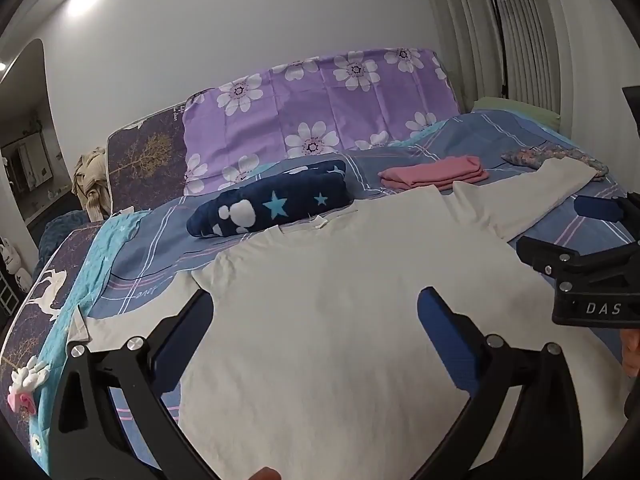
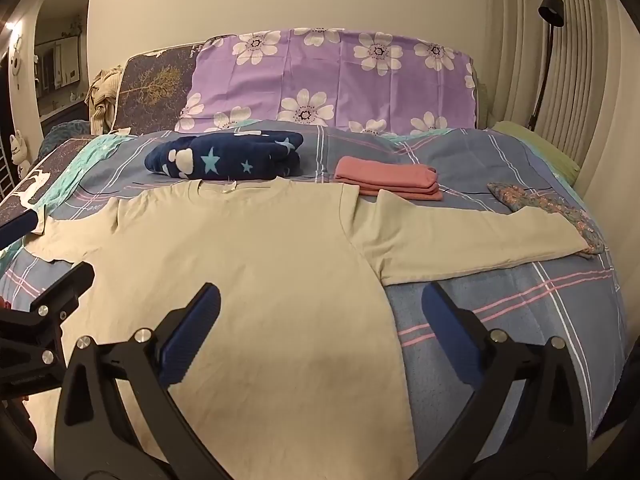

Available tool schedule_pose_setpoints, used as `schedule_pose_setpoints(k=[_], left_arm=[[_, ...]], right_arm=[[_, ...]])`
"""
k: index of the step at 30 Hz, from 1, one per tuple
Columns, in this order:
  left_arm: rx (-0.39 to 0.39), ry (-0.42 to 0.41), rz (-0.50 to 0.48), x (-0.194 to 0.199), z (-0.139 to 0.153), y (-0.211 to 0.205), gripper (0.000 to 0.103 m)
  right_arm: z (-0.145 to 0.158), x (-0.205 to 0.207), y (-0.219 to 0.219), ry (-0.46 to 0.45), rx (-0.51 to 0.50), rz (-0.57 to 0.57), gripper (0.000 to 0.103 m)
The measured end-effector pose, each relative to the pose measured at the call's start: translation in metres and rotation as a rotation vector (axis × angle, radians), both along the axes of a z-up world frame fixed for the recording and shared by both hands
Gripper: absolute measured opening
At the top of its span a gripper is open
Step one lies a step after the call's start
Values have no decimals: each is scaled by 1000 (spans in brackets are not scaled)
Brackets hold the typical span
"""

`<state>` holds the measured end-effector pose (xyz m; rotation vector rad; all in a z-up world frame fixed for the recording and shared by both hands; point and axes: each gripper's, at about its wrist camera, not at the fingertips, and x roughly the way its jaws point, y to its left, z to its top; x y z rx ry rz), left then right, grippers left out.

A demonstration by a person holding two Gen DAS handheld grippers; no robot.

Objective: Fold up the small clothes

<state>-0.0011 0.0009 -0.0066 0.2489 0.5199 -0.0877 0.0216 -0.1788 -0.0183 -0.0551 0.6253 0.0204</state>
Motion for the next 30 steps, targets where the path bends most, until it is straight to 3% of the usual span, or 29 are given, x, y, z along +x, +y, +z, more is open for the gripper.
schedule_pose_setpoints(k=[30], left_arm=[[-32,55,32,3,-18,19,102]], right_arm=[[-6,1,15,28,-39,-2,101]])
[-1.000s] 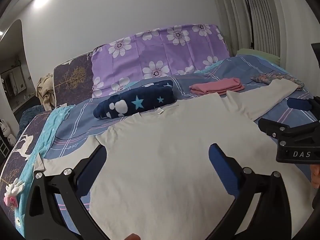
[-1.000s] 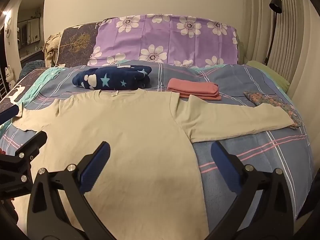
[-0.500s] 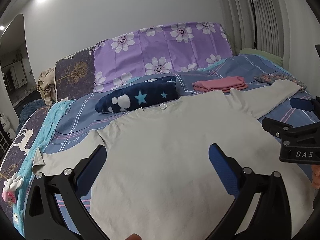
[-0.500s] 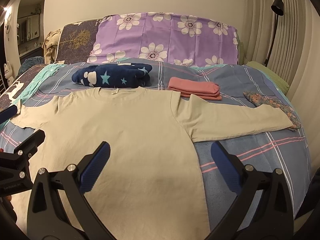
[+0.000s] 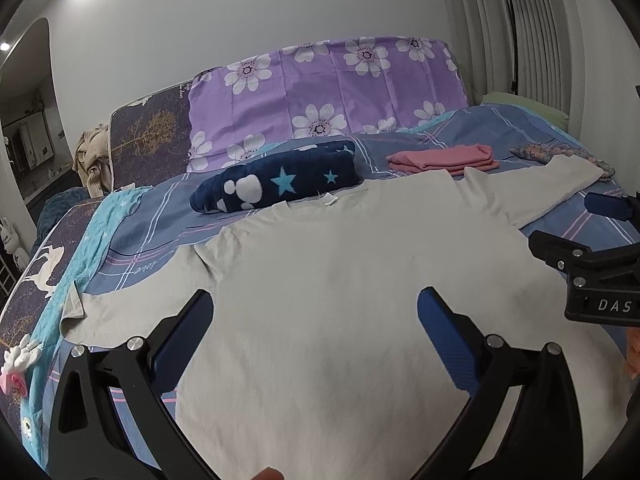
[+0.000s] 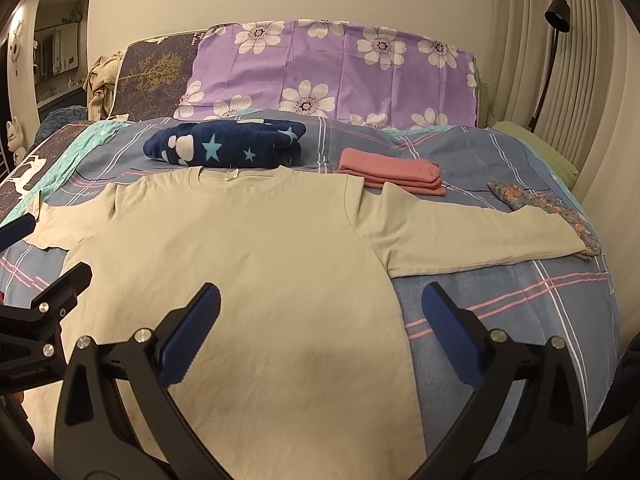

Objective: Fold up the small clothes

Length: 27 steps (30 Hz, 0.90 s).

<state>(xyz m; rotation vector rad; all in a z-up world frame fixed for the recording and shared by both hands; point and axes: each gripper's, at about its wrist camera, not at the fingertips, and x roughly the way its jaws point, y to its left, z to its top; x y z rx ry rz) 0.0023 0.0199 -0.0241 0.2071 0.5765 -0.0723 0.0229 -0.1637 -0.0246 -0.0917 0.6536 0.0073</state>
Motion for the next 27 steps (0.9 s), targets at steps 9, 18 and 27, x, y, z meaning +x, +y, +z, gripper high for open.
schedule_pose_setpoints(k=[9,18,27], left_arm=[[-3,10,0,1,-4,2,102],[-27,12,-5,1,-6,6,102],[-46,11,-5,0,-7,10,102]], right_arm=[[-2,-2,6,9,-8,13,101],[-2,-2,7,9,-9,13,101],[-3,-4,10,14,-13,18,101]])
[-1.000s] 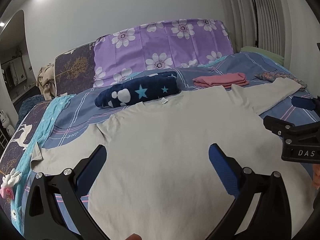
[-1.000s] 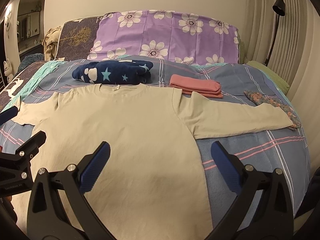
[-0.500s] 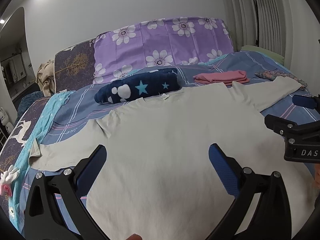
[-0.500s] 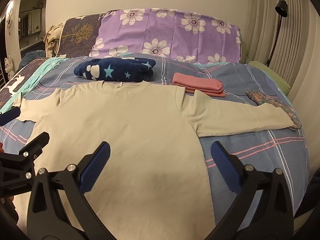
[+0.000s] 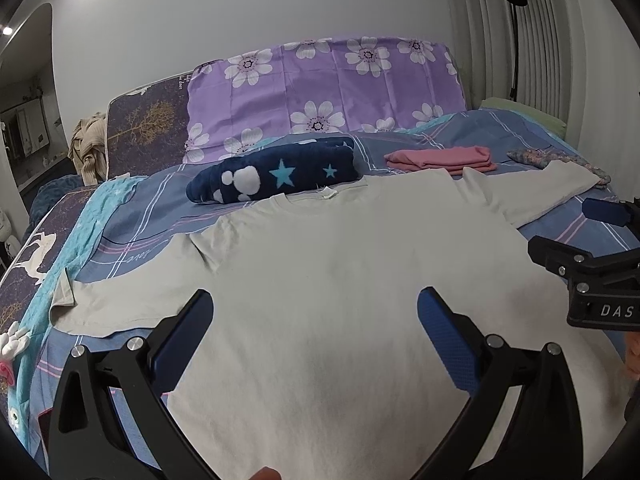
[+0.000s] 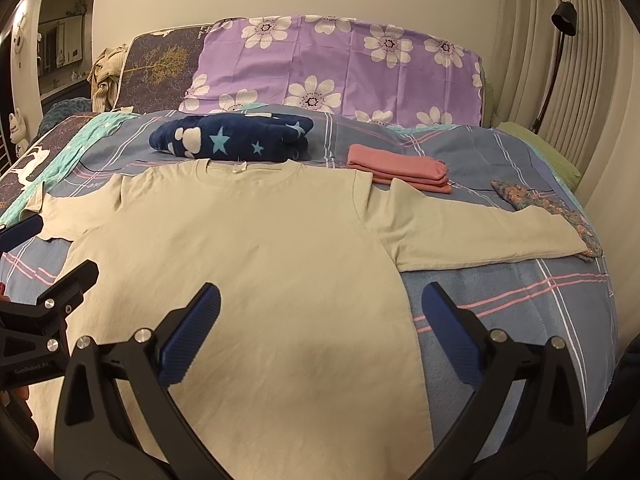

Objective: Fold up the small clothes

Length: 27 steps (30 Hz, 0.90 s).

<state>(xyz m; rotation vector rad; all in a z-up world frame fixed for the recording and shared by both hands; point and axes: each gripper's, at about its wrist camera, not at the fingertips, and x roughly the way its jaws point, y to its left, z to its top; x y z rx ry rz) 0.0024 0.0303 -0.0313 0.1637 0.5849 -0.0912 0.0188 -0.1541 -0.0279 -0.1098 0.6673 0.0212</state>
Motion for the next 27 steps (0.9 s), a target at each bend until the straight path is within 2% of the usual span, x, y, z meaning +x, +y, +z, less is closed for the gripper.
schedule_pose_setpoints(k=[22,27], left_arm=[[-40,-25,29,-1,1,12,102],[-53,-25,62,1,-1,20,102]], right_arm=[[2,0,-3,-7,-1,-14,101],[4,0,-5,-19,-14,-34,101]])
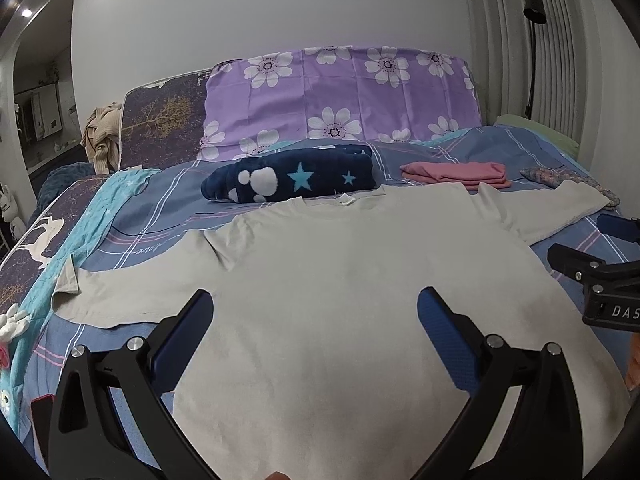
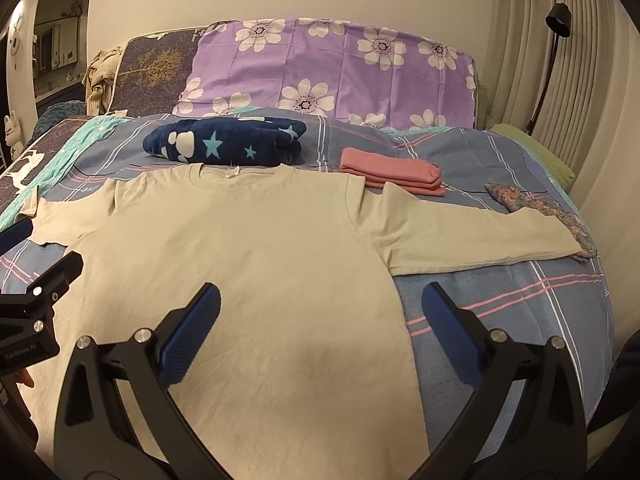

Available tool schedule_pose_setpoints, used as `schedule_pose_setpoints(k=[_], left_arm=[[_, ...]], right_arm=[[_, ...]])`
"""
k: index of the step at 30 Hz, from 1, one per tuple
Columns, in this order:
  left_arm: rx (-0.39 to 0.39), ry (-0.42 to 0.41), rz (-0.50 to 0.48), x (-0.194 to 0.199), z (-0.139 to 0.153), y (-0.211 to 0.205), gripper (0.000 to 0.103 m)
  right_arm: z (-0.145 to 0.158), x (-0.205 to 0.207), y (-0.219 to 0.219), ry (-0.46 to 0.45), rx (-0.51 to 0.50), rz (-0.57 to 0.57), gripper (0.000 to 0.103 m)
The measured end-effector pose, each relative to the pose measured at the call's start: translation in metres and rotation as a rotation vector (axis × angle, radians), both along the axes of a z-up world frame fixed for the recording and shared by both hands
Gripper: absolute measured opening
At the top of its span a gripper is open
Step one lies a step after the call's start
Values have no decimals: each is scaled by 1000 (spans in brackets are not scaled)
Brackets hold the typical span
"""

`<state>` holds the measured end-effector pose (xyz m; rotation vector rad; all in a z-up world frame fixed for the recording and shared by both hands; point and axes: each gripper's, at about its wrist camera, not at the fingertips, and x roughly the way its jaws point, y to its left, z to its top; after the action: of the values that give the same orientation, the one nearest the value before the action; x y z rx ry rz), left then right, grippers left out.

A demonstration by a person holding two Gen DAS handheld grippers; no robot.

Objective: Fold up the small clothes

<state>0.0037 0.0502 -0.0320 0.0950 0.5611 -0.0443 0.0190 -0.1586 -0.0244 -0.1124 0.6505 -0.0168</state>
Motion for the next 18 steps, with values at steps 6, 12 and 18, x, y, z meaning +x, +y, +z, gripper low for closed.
schedule_pose_setpoints(k=[6,12,18], left_arm=[[-42,-1,39,2,-4,15,102],[-47,69,10,12,-17,27,102],[-46,160,131,34,-34,83,102]], right_arm=[[0,3,-2,-11,7,-14,101],[-8,7,0,35,58,18,101],[-19,12,-2,63,36,2,101]])
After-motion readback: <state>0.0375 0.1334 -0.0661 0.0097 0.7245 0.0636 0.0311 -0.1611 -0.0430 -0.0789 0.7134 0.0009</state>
